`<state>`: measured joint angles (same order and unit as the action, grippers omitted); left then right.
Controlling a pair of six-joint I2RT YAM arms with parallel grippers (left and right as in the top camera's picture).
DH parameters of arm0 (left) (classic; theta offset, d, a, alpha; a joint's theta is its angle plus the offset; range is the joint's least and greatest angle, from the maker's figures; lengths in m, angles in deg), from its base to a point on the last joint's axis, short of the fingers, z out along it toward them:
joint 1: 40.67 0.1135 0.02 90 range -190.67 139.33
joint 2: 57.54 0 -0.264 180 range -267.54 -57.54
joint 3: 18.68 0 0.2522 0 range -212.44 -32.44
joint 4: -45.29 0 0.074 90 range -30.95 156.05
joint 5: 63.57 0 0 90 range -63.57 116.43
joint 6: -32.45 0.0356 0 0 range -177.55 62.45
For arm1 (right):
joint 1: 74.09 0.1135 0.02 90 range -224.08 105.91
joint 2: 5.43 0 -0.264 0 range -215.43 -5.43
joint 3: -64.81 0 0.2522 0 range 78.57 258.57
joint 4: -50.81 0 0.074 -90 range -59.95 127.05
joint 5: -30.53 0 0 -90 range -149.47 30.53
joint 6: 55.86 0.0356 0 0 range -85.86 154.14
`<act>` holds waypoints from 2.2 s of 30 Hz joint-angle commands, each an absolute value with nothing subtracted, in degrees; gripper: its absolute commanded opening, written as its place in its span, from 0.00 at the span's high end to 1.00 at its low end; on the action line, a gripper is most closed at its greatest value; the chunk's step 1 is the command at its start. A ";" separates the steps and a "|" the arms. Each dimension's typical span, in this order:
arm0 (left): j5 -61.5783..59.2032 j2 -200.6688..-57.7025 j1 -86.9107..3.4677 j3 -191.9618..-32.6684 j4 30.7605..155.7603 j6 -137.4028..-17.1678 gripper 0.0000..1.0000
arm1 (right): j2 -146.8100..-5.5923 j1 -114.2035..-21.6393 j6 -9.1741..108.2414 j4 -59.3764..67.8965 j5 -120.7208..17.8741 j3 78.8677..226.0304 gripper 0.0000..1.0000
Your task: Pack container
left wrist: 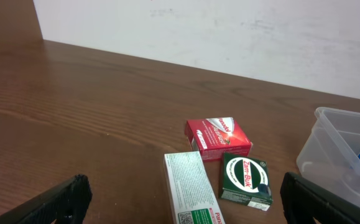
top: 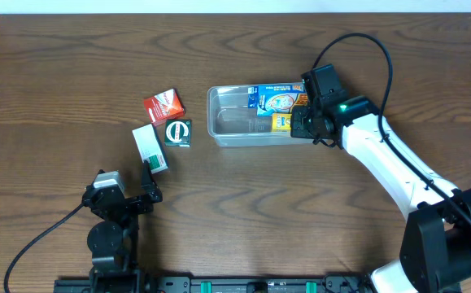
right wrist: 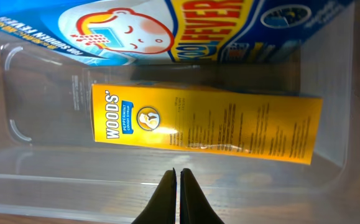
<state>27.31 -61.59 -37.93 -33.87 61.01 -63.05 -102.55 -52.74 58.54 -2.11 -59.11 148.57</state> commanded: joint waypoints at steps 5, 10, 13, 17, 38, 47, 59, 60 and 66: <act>29.02 -61.53 -37.73 -32.67 63.02 -62.28 0.02 | -106.00 -53.14 50.47 -1.00 -61.38 148.96 0.98; 29.02 -61.53 -37.73 -32.67 63.00 -62.28 0.02 | -108.67 -53.14 49.71 0.01 -61.38 148.96 0.99; 29.02 -61.53 -37.73 -32.67 63.02 -62.28 0.02 | -109.35 -53.14 49.71 0.45 -61.40 148.96 0.99; 29.02 -61.53 -37.73 -32.67 63.02 -62.28 0.02 | -109.61 -53.14 49.23 0.99 -61.62 148.96 0.98; 29.02 -61.53 -37.73 -32.67 63.02 -62.28 0.02 | -109.61 -53.51 46.65 5.28 -65.71 148.96 0.99; 29.02 -61.53 -37.73 -32.67 63.02 -62.28 0.02 | -109.61 -53.51 45.60 6.59 -65.71 148.96 0.99; 29.02 -61.53 -37.73 -32.67 63.02 -62.26 0.02 | -109.63 -54.03 43.22 9.23 -67.15 148.96 0.99; 29.02 -61.53 -37.73 -32.67 63.02 -62.28 0.02 | -109.63 -54.05 43.24 9.19 -67.15 148.94 0.99; 29.02 -61.53 -37.73 -32.67 63.02 -62.28 0.02 | -109.65 -54.05 42.95 9.21 -67.08 148.94 0.99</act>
<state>27.31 -61.59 -37.93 -33.87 61.01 -63.05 -109.00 -53.62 44.07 9.25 -66.23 148.59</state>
